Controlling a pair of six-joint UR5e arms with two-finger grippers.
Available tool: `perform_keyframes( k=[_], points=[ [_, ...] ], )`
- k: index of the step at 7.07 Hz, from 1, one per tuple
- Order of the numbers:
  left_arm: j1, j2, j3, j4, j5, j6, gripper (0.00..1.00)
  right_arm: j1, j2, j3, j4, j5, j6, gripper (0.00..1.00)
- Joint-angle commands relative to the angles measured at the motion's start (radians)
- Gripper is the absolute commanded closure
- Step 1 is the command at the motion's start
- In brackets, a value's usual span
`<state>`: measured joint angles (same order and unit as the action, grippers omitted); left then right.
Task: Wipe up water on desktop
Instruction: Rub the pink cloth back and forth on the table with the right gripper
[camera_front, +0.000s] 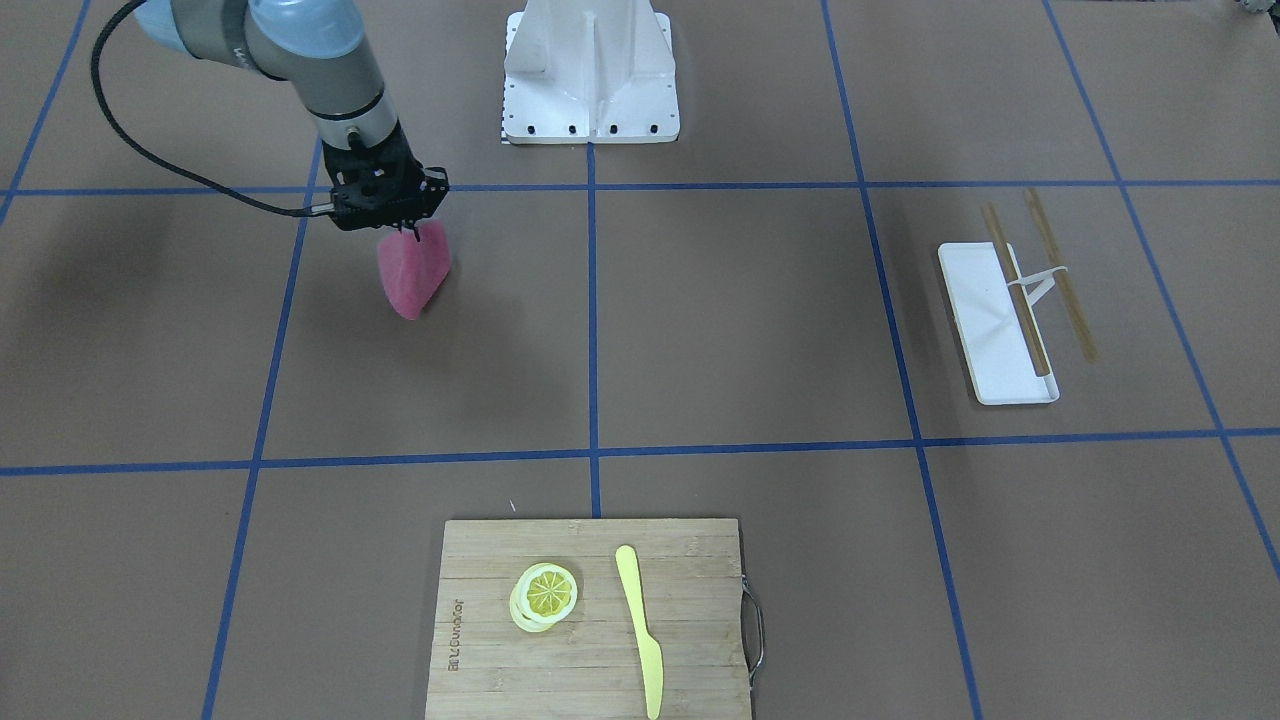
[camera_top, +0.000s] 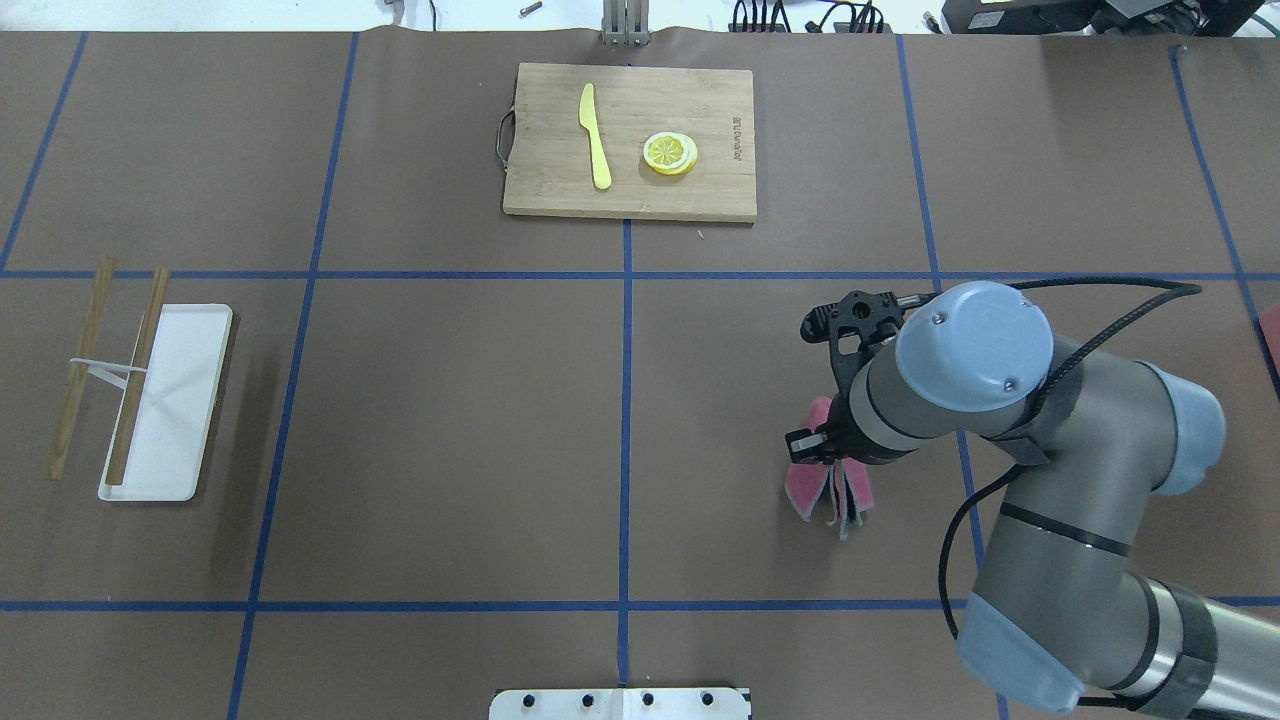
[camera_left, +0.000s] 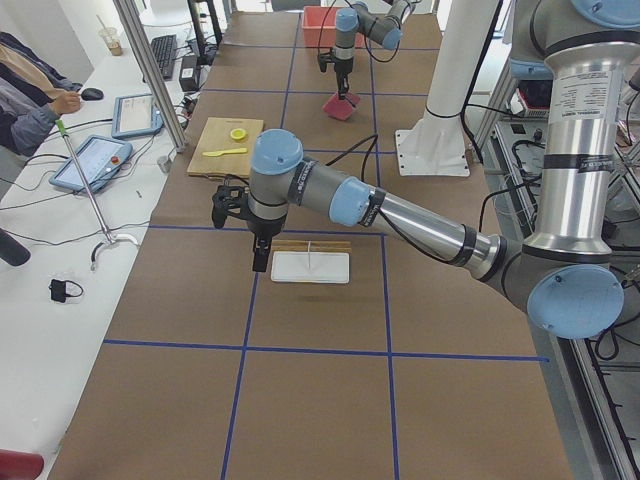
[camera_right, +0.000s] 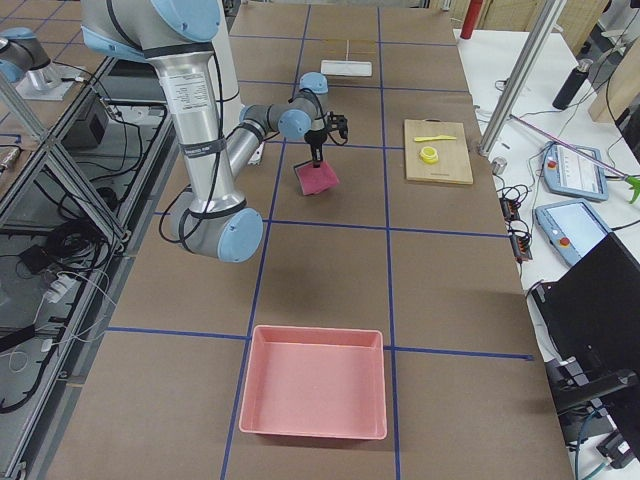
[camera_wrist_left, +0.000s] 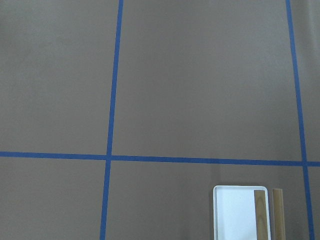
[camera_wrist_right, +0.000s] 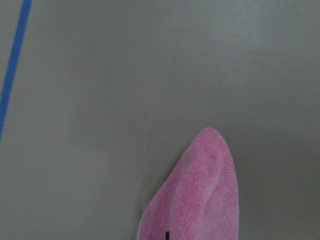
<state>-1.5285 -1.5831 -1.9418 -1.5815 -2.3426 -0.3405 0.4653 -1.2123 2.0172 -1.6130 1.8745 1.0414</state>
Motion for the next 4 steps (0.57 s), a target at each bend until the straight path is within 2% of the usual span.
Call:
perform_keyframes(
  k=[1,2,4],
  points=[
    [-0.001,0.000,-0.005,0.000,0.000,0.000,0.03,-0.063,0.069,-0.028,-0.011,-0.066,0.098,1.00],
    [-0.001,-0.001,-0.006,0.000,0.000,0.000,0.03,-0.030,0.039,-0.018,-0.008,-0.054,0.076,1.00],
    [-0.001,-0.001,-0.011,0.000,0.000,0.000,0.03,0.034,-0.152,0.065,-0.004,-0.051,-0.101,1.00]
  ],
)
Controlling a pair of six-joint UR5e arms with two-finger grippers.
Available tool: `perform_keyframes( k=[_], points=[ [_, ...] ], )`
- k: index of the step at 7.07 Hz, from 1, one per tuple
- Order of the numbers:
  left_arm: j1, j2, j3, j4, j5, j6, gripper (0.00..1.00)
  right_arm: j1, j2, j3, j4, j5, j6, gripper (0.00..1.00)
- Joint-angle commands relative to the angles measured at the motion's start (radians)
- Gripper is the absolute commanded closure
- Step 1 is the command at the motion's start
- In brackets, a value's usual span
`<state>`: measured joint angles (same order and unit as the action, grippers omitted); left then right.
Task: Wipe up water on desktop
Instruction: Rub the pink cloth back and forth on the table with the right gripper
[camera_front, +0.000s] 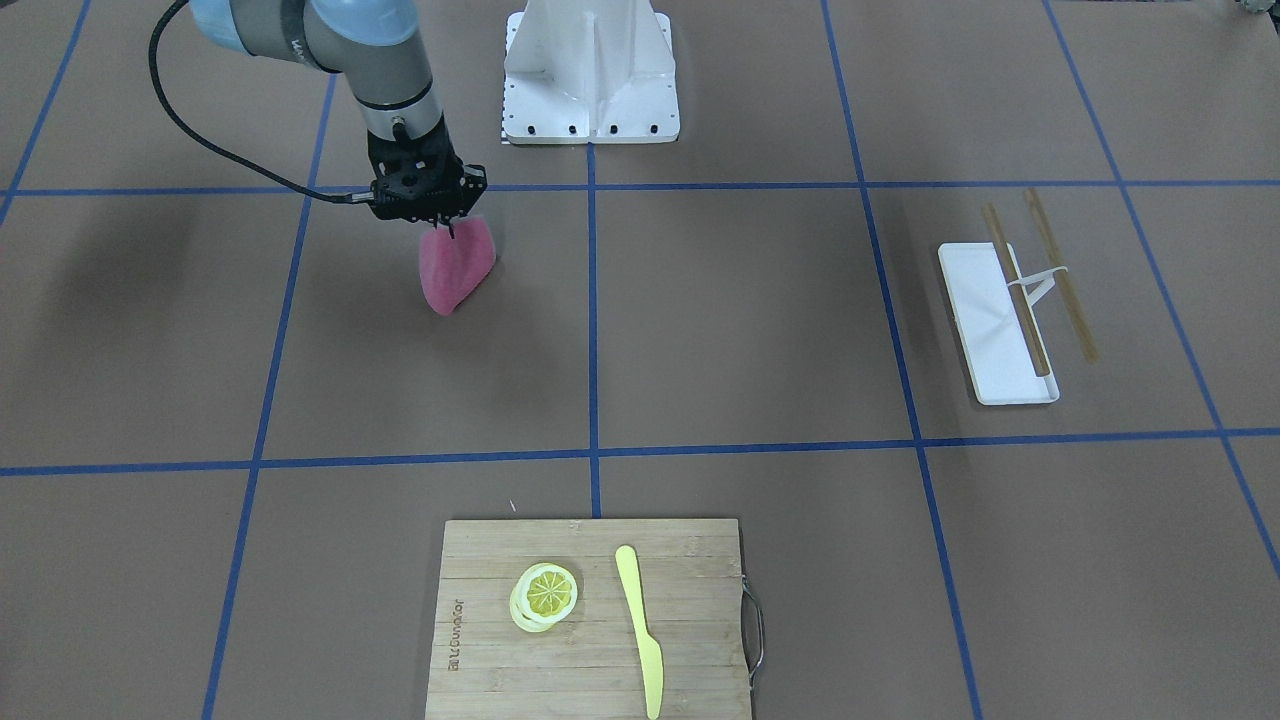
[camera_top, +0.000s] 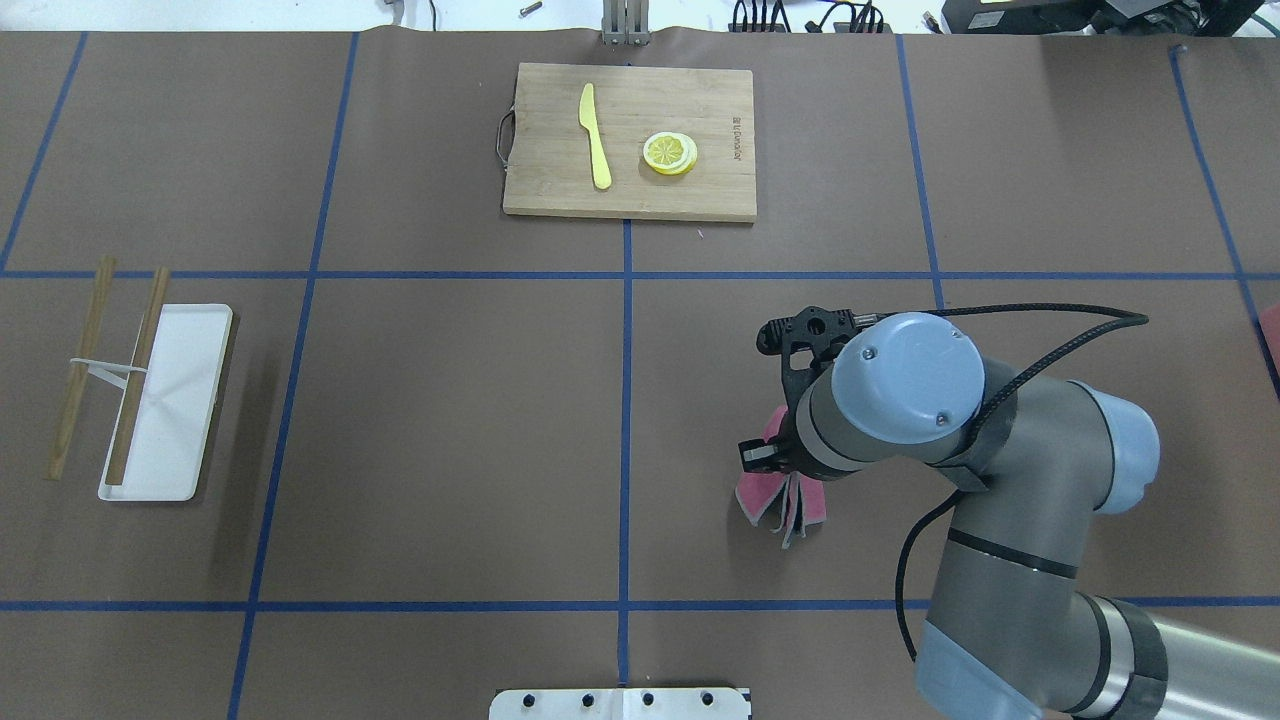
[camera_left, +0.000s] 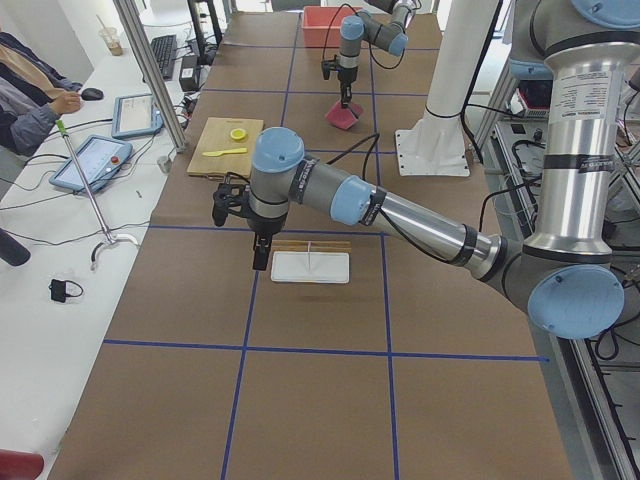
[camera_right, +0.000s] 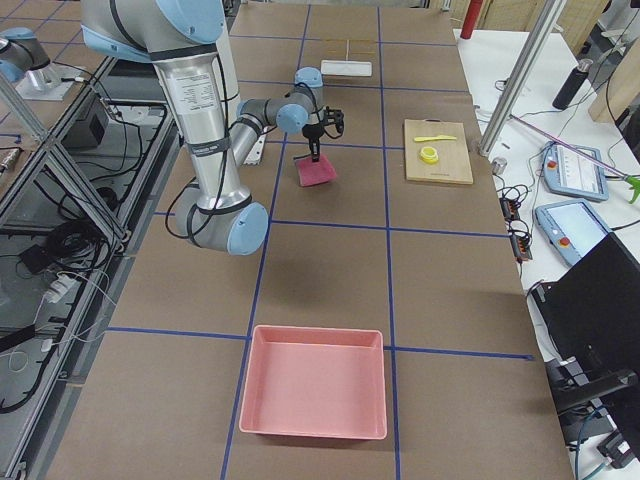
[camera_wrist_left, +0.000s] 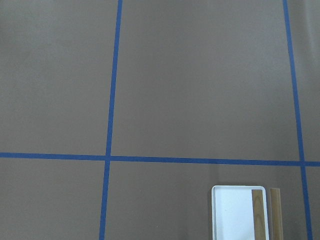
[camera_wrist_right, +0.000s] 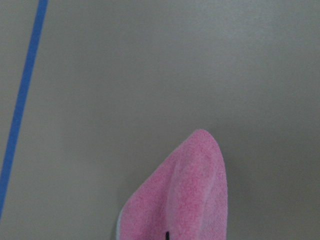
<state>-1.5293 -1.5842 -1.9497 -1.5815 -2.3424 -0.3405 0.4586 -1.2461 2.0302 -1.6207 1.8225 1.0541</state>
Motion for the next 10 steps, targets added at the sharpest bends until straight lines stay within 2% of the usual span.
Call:
perform_keyframes(
  k=[1,4,6,8,10],
  points=[
    [-0.002,-0.002,-0.003,0.000,0.000,0.000,0.03,0.078,-0.187,0.076,0.005,0.011,-0.171,1.00],
    [-0.003,-0.002,-0.003,0.000,0.000,0.000,0.03,0.163,-0.303,0.076,0.005,0.014,-0.360,1.00],
    [-0.003,0.004,-0.008,0.000,0.000,0.000,0.03,0.137,-0.201,0.059,-0.007,0.012,-0.300,1.00],
    [-0.005,0.004,0.005,-0.002,0.000,0.002,0.03,0.010,0.019,-0.060,-0.030,0.006,-0.089,1.00],
    [-0.005,0.006,0.050,-0.002,0.011,0.105,0.03,-0.061,0.147,-0.106,-0.068,-0.008,0.036,1.00]
  ],
)
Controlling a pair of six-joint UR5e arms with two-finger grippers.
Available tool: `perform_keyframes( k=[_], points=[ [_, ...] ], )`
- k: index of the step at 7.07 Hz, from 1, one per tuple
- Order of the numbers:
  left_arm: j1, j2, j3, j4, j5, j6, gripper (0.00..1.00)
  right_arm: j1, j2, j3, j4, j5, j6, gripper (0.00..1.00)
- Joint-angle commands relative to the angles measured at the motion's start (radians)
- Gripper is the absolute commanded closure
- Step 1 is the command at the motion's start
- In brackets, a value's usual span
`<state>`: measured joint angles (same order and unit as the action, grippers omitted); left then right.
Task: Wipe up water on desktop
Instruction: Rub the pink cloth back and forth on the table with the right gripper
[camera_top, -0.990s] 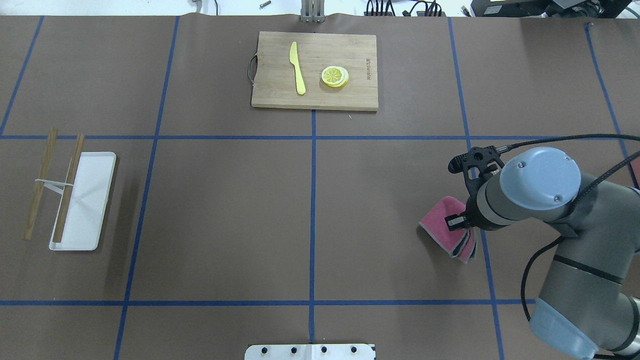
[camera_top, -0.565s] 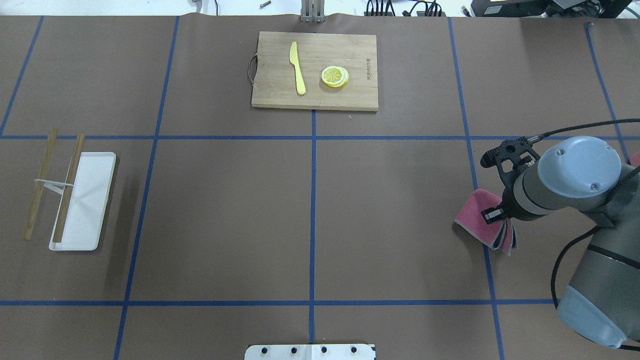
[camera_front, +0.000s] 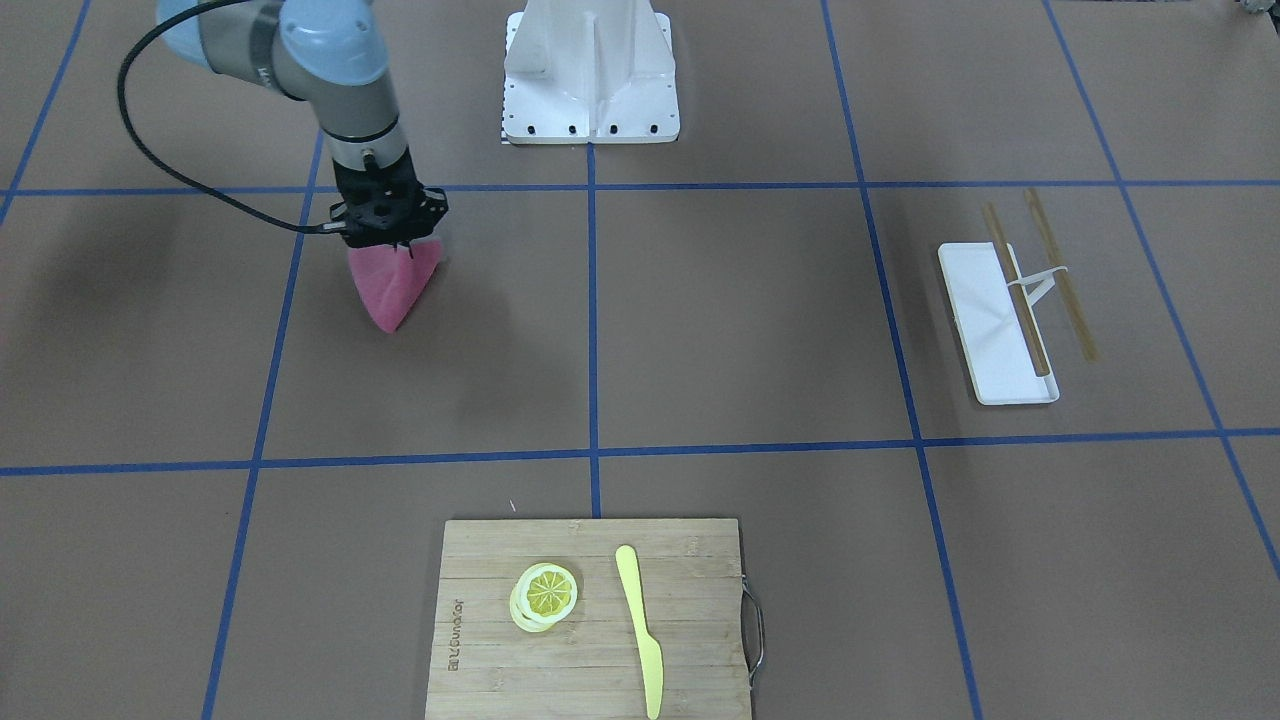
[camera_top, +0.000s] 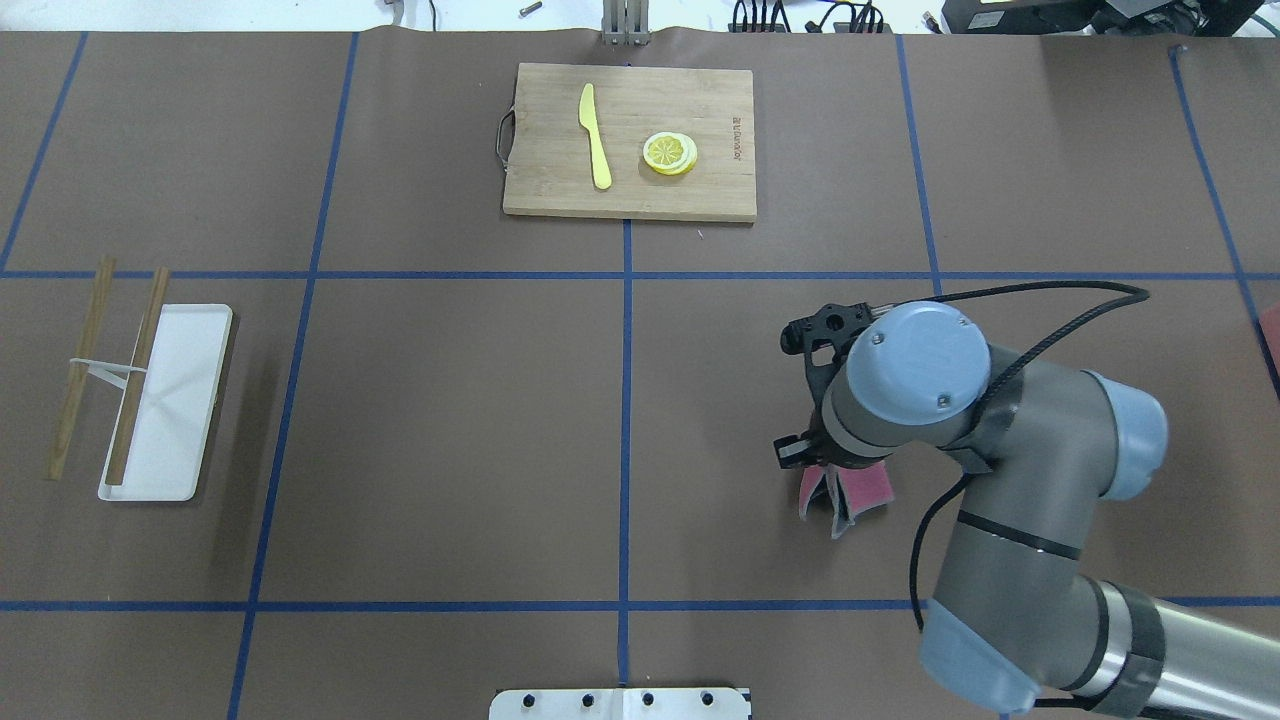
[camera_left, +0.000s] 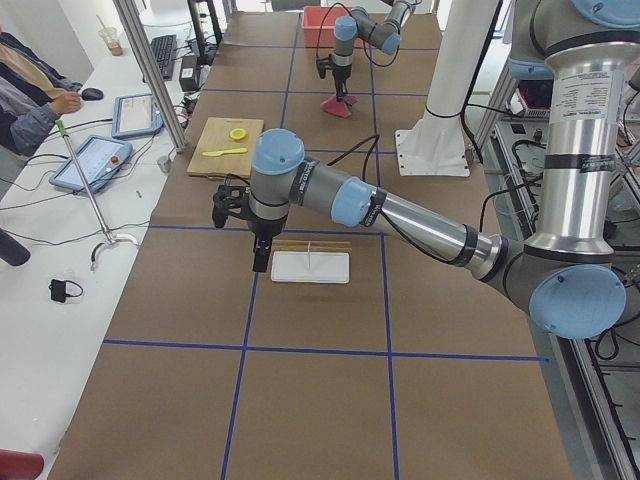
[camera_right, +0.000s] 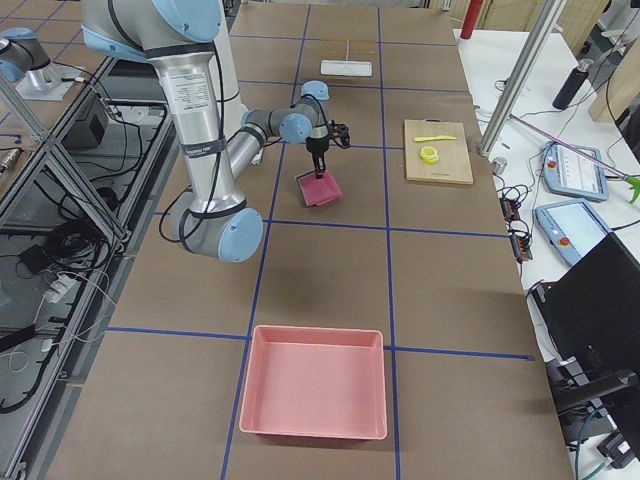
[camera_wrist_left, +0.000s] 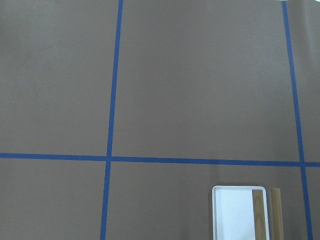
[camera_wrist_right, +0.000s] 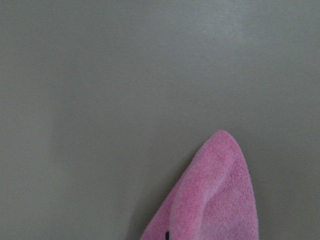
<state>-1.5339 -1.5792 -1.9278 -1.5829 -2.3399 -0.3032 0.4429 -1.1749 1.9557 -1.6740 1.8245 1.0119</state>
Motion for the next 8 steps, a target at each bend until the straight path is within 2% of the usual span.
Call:
perform_keyframes(
  k=[1,2,4,5,8],
  points=[
    [0.003,-0.001,0.070,0.000,0.048,0.211,0.03,-0.071,0.122,-0.076,-0.009,-0.031,0.115,1.00],
    [0.006,-0.001,0.120,0.001,0.072,0.301,0.03,-0.084,0.159,-0.122,-0.003,-0.043,0.150,1.00],
    [0.005,0.010,0.125,0.009,0.068,0.309,0.03,-0.064,0.131,-0.110,-0.001,-0.042,0.145,1.00],
    [0.006,0.010,0.128,0.012,0.067,0.309,0.03,-0.031,0.082,-0.083,0.002,-0.037,0.090,1.00],
    [0.006,-0.001,0.121,0.014,0.067,0.309,0.03,0.051,-0.162,0.053,0.011,-0.005,-0.114,1.00]
  ],
)
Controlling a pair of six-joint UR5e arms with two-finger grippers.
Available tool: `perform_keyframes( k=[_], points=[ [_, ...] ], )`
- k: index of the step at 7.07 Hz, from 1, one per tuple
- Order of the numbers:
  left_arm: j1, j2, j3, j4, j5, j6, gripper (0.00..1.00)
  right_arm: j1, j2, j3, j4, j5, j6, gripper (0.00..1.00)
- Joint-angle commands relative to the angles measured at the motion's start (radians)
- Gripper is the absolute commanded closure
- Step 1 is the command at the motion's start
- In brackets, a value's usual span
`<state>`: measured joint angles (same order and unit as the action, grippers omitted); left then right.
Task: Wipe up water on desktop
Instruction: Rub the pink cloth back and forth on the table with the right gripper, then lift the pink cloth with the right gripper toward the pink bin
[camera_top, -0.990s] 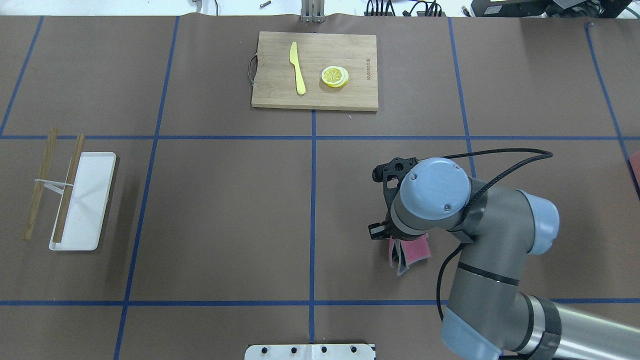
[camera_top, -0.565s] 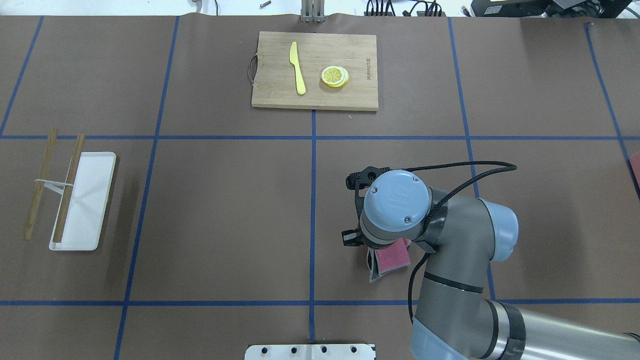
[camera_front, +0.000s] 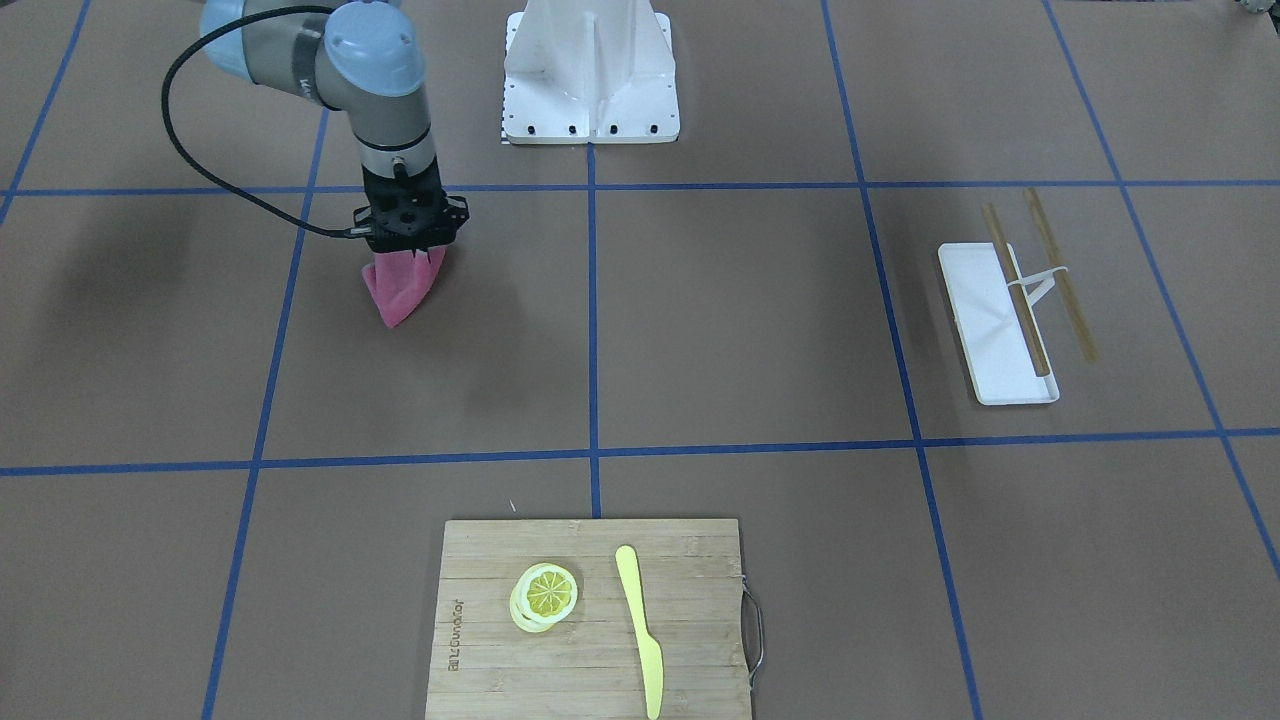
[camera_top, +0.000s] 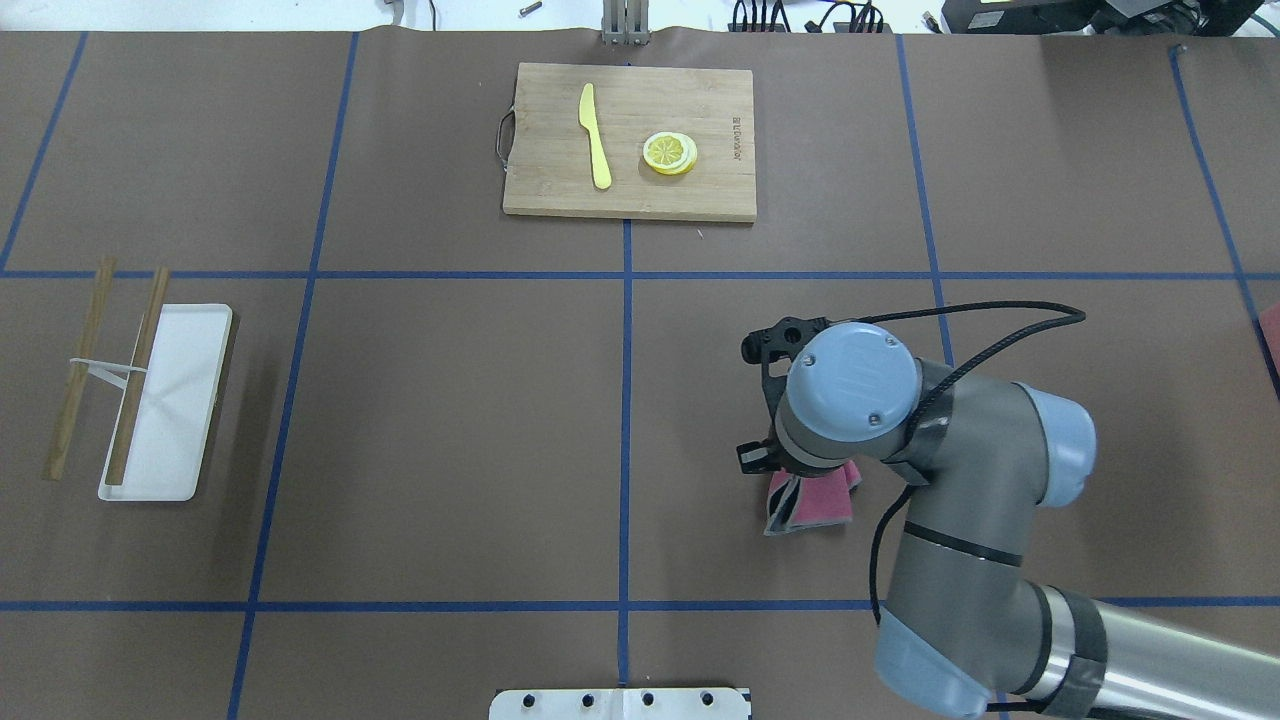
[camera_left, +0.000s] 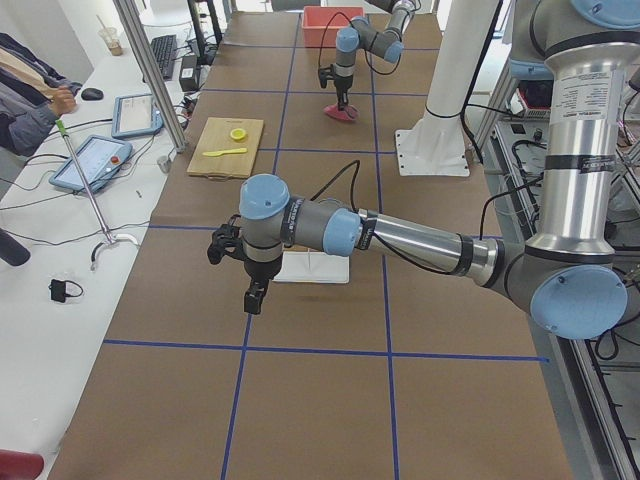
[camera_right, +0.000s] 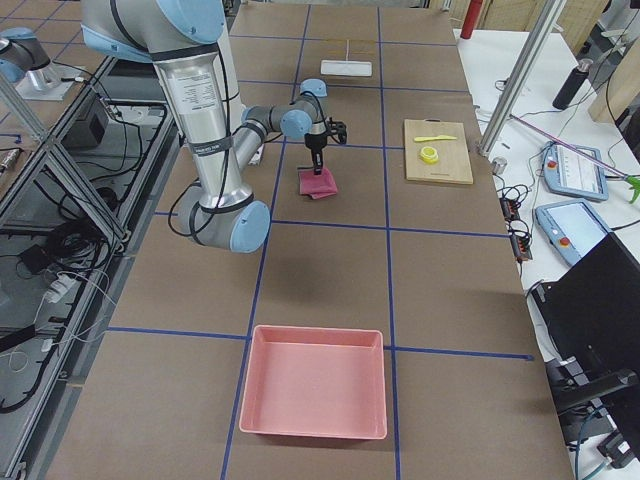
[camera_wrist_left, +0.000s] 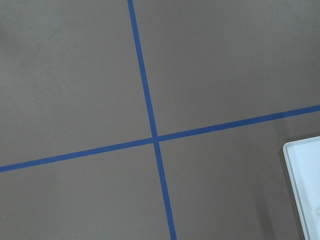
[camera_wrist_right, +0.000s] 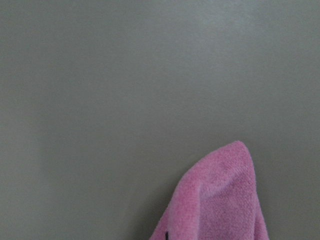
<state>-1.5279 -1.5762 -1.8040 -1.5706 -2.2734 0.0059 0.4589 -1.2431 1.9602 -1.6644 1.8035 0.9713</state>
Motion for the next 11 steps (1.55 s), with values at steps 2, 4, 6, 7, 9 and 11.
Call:
perform_keyframes(
  k=[2,4,6,7,9,11],
  points=[
    [-0.001,-0.007,-0.006,0.001,0.000,-0.001,0.03,0.142,-0.253,0.144,0.000,0.065,-0.250,1.00],
    [-0.003,-0.002,-0.014,0.003,-0.002,-0.009,0.03,0.310,-0.359,0.218,0.000,0.169,-0.369,1.00],
    [-0.005,0.007,-0.026,0.003,-0.003,-0.009,0.03,0.552,-0.523,0.249,-0.001,0.207,-0.719,1.00],
    [-0.003,0.008,-0.024,0.003,-0.003,-0.012,0.03,0.695,-0.603,0.235,-0.002,0.221,-0.894,1.00],
    [-0.001,0.007,-0.024,0.020,-0.005,-0.017,0.03,1.038,-0.637,0.081,-0.003,0.319,-1.263,1.00],
    [0.000,0.001,-0.018,0.023,-0.005,-0.017,0.03,1.213,-0.653,0.000,-0.009,0.356,-1.466,1.00]
  ],
)
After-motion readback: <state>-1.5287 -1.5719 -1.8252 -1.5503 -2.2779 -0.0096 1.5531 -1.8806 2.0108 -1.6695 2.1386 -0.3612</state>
